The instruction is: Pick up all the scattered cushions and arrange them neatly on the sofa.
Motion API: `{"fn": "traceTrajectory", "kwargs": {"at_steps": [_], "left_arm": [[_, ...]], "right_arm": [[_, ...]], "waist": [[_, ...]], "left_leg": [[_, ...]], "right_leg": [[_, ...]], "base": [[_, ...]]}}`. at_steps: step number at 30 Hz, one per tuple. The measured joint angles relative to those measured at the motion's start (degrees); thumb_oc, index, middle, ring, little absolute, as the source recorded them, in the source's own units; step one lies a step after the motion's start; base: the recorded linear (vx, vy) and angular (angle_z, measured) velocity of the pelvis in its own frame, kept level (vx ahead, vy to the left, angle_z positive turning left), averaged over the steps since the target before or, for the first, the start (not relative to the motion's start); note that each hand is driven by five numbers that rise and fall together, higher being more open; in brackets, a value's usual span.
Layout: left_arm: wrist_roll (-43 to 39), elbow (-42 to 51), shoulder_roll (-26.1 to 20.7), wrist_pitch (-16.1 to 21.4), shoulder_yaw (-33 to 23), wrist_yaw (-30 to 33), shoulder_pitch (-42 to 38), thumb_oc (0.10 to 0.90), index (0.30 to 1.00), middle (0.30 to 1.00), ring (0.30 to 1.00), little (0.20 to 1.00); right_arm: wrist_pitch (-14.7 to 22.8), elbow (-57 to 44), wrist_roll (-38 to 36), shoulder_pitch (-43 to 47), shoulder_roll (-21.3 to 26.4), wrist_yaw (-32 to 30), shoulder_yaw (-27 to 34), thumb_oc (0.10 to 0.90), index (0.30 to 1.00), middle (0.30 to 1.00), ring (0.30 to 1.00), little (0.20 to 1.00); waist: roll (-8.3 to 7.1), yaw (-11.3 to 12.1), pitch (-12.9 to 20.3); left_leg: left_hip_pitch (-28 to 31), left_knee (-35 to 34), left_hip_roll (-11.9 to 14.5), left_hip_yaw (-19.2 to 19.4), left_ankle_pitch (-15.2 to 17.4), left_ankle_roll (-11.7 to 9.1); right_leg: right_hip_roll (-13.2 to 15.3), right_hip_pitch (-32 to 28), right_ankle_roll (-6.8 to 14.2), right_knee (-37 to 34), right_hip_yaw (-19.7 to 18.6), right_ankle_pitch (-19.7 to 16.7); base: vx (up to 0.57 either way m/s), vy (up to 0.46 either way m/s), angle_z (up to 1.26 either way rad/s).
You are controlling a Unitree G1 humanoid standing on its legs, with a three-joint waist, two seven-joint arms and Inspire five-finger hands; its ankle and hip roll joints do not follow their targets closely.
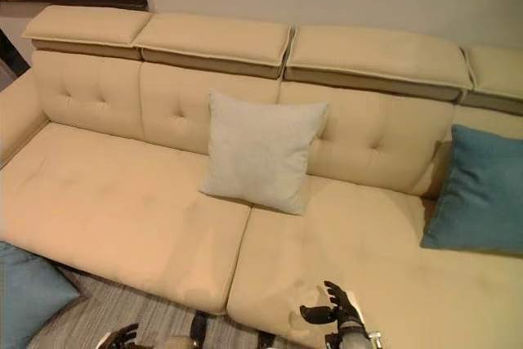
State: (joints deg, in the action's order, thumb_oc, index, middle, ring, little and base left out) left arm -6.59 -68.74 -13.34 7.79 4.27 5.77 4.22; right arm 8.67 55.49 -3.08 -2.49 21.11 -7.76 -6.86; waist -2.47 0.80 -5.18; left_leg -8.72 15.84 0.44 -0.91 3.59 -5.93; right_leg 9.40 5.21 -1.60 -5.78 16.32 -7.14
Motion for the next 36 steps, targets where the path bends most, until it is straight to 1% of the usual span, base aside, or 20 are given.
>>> {"fn": "traceTrajectory", "kwargs": {"at_steps": [3, 5, 6, 7, 9, 14, 15, 16, 17, 18, 20, 21, 22, 24, 30, 31, 32, 34, 35, 36], "left_arm": [[0.0, -0.2, 0.7, -0.1, 0.2, 0.0, -0.1, 0.800, 0.900, 0.900, 0.900, 0.900], [0.0, 0.5, 1.6, -0.1, 1.4, -0.1, -1.0, 0.800, 0.900, 0.900, 0.900, 0.900], [0.0, 1.6, 1.7, 0.0, 2.6, -0.1, -2.1, 0.800, 0.900, 0.900, 0.900, 0.900], [0.0, 1.6, 1.5, 0.1, 2.6, 0.0, -2.8, 0.800, 0.900, 0.900, 0.900, 0.900], [-0.1, 1.1, 1.5, -0.2, 2.7, 0.0, -2.8, 0.800, 0.900, 0.900, 0.900, 0.900], [0.0, 0.1, 0.2, -0.1, 2.7, 0.7, -4.2, 0.800, 0.900, 0.900, 0.900, 0.900], [0.0, -0.8, -0.1, -0.4, 2.6, 1.4, -4.9, 0.800, 0.900, 0.900, 0.900, 0.900], [0.0, -0.6, -0.1, -0.4, 2.4, 1.7, -5.0, 0.800, 0.900, 0.900, 0.900, 0.900], [0.0, -0.3, 0.0, -0.3, 2.3, 1.8, -4.8, 0.800, 0.900, 0.900, 0.900, 0.900], [0.0, -0.1, -0.4, -0.3, 2.4, 1.8, -4.8, 0.800, 0.900, 0.900, 0.900, 0.900], [0.0, -0.4, -1.3, -0.6, 2.4, 1.9, -4.1, 0.800, 0.900, 0.900, 0.900, 0.900], [0.0, -0.6, -1.4, -0.7, 2.4, 2.0, -3.7, 0.800, 0.900, 0.900, 0.900, 0.900], [0.0, -0.6, -1.0, -0.7, 2.4, 2.4, -2.9, 0.800, 0.900, 0.900, 0.900, 0.900], [-0.2, -0.7, 0.4, -0.7, 2.3, 2.4, -0.6, 0.800, 0.900, 0.900, 0.900, 0.900], [-1.4, -0.2, 1.1, -0.6, 2.7, 2.4, -2.8, 0.800, 0.900, 0.900, 0.900, 0.900], [-1.9, -0.3, 1.2, -0.7, 3.6, 2.6, -3.7, 0.800, 0.900, 0.900, 0.900, 0.900], [-2.4, 0.4, 1.0, -0.5, 4.4, 2.6, -5.7, 0.800, 0.900, 0.900, 0.900, 0.900], [-2.6, 1.4, 1.4, -0.1, 5.1, 2.4, -6.7, 0.800, 0.900, 0.900, 0.900, 0.900], [-2.6, 1.4, 1.4, -0.1, 5.2, 2.4, -7.2, 0.800, 0.900, 0.900, 0.900, 0.900], [-2.6, 1.3, 1.3, -0.1, 5.0, 2.4, -7.7, 0.800, 0.900, 0.900, 0.900, 0.900]], "right_arm": [[-0.1, 0.5, 0.0, -0.7, 0.6, -0.2, 0.0, 0.800, 0.900, 0.900, 0.900, 0.900], [-0.7, 1.2, 0.0, -1.3, 0.7, -0.2, 0.1, 0.800, 0.900, 0.900, 0.900, 0.900], [-1.2, 2.7, 0.0, -0.2, -0.3, -0.1, 0.0, 0.800, 0.900, 0.900, 0.900, 0.900], [-1.5, 2.8, 0.0, 0.7, -2.4, 0.0, 0.0, 0.800, 0.900, 0.900, 0.900, 0.900], [-1.3, 3.9, 0.0, 1.3, -4.6, -0.2, 0.0, 0.800, 0.900, 0.900, 0.900, 0.900], [-1.8, 5.9, 0.1, 4.8, -6.3, -0.2, -1.0, 0.800, 0.900, 0.900, 0.900, 0.900], [-2.0, 8.1, 0.1, 7.0, -6.2, -0.2, -1.3, 0.800, 0.900, 0.900, 0.900, 0.900], [-2.1, 9.3, 0.0, 7.9, -6.2, -0.3, -1.4, 0.800, 0.900, 0.900, 0.900, 0.900], [-2.5, 9.4, 0.0, 7.5, -6.1, -0.3, -1.5, 0.800, 0.900, 0.900, 0.900, 0.900], [-2.6, 9.3, 0.0, 7.0, -6.1, -0.2, -1.5, 0.800, 0.900, 0.900, 0.900, 0.900], [-2.6, 9.3, -0.1, 6.8, -6.0, -0.2, -1.4, 0.800, 0.900, 0.900, 0.900, 0.900], [-2.6, 9.3, -0.1, 6.9, -5.8, -0.4, -1.3, 0.800, 0.900, 0.900, 0.900, 0.900], [-2.6, 9.3, -0.1, 7.0, -5.5, -0.6, -1.2, 0.800, 0.900, 0.900, 0.900, 0.900], [-2.6, 9.2, -0.2, 7.2, -5.0, -0.7, -1.3, 0.800, 0.900, 0.900, 0.900, 0.900], [-2.7, 9.4, -1.7, 7.4, -3.0, -1.4, -1.2, 0.800, 0.900, 0.900, 0.900, 0.900], [-2.5, 9.5, -2.0, 7.3, -3.0, -1.6, -1.1, 0.800, 0.900, 0.900, 0.900, 0.900], [-3.0, 10.1, -2.3, 7.0, -3.2, -1.7, -1.3, 0.800, 0.900, 0.900, 0.900, 0.900], [-3.0, 11.8, -2.3, 8.0, -3.3, -1.8, -1.6, 0.800, 0.900, 0.900, 0.900, 0.900], [-3.1, 11.7, -2.3, 8.0, -3.4, -1.8, -1.6, 0.800, 0.900, 0.900, 0.900, 0.900], [-3.1, 11.6, -2.3, 8.0, -3.9, -1.9, -1.7, 0.800, 0.900, 0.900, 0.900, 0.900]], "waist": [[1.90, -2.1, 1.1], [3.39, -3.6, 2.0], [2.52, -2.9, 1.8], [0.19, -3.0, 1.6], [-1.68, -2.9, 2.0], [-2.51, -1.7, 0.9], [-1.70, -1.5, -0.2], [-0.19, -1.4, -1.1], [1.80, -1.1, -1.6], [2.46, -0.5, -1.8], [1.47, 0.6, -2.0], [1.34, 1.1, -2.0], [1.93, 1.5, -1.9], [3.42, 1.9, -0.9], [3.67, 3.4, -0.4], [4.13, 2.6, -0.4], [2.68, 1.8, -0.5], [1.99, 3.0, -0.8], [1.42, 3.2, -1.2], [-0.31, 3.3, -1.9]], "left_leg": [[5.3, 0.1, 2.5, 1.6, 2.4, 0.0], [8.2, -8.4, 2.5, 2.2, 3.0, 0.8], [9.6, -13.4, 2.1, 1.9, 2.7, 2.0], [9.1, -14.1, -0.1, 1.9, 1.6, 3.5], [9.0, -13.6, -2.5, 2.1, 1.6, 3.9], [5.1, -9.4, -5.3, 3.4, 2.5, 6.6], [3.1, -7.5, -4.5, 3.6, 2.9, 7.7], [3.1, -8.3, -2.8, 3.4, 1.8, 8.4], [3.9, -9.5, -0.8, 2.0, 0.3, 7.9], [4.5, -11.3, 0.2, 1.2, -1.0, 7.5], [4.4, -12.4, 0.2, 0.6, -2.2, 6.5], [4.4, -12.7, 0.2, 0.6, -2.5, 6.1], [4.8, -13.4, 1.0, 0.4, -3.1, 5.4], [5.3, -14.5, 3.8, -1.0, -4.3, 4.2], [0.5, -12.6, 5.4, -5.8, -7.9, 0.1], [-2.3, -10.4, 5.2, -7.5, -8.4, -0.8], [-3.8, -11.2, 3.8, -9.1, -12.7, -3.1], [-5.3, -12.1, 3.1, -9.0, -17.1, -4.2], [-5.9, -12.3, 2.9, -8.2, -18.8, -4.8], [-6.6, -10.2, 2.2, -4.1, -17.0, -3.3]], "right_leg": [[0.2, 0.1, 1.7, 0.3, 2.2, -1.3], [-0.3, 1.3, 3.9, 0.5, 2.4, -2.2], [0.4, 3.1, 5.3, 0.9, 1.8, -3.3], [2.0, 4.0, 6.9, 0.6, -1.0, -4.2], [3.6, 5.1, 7.4, 1.7, -2.9, -6.1], [6.5, 9.2, 8.9, 5.1, -5.5, -8.5], [6.3, 10.1, 11.6, 5.7, -8.4, -10.3], [4.2, 10.6, 13.3, 10.9, -11.1, -4.1], [0.6, 10.9, 11.5, 19.2, -13.0, 2.7], [-1.8, 10.7, 11.7, 25.6, -13.7, 8.2], [-2.8, 7.4, 10.5, 24.4, -13.5, 14.6], [-3.0, 5.7, 8.9, 21.1, -13.2, 15.3], [-4.1, 3.9, 5.6, 17.4, -12.5, 13.8], [-7.7, 0.3, 3.1, 9.9, -11.7, 10.1], [-10.9, -0.1, 1.6, 8.1, -7.7, 8.4], [-11.6, 0.0, 1.4, 8.2, -7.1, 8.4], [-10.2, 0.5, -0.5, 7.4, -5.0, 8.7], [-9.9, 0.6, -1.2, 7.3, -2.4, 8.3], [-9.2, 0.8, -2.2, 7.0, -0.9, 8.1], [-8.2, 0.3, -4.3, 5.5, 0.4, 7.6]], "base": [[-0.11, 0.116, 0.35], [-0.10, 0.089, 0.53], [-0.20, 0.135, 0.25], [-0.26, 0.162, -0.02], [-0.23, 0.117, -0.09], [-0.24, 0.026, -0.12], [-0.21, -0.016, 0.07], [-0.15, -0.017, 0.21], [-0.09, -0.044, 0.29], [-0.08, -0.073, 0.22], [-0.06, -0.142, 0.17], [-0.01, -0.161, 0.09], [-0.05, -0.216, 0.06], [-0.08, -0.253, 0.08], [-0.10, -0.130, 0.42], [-0.12, -0.089, 1.24], [-0.20, -0.111, 1.36], [-0.16, -0.058, 0.96], [-0.10, -0.014, 0.76], [-0.09, 0.003, 0.51]]}}
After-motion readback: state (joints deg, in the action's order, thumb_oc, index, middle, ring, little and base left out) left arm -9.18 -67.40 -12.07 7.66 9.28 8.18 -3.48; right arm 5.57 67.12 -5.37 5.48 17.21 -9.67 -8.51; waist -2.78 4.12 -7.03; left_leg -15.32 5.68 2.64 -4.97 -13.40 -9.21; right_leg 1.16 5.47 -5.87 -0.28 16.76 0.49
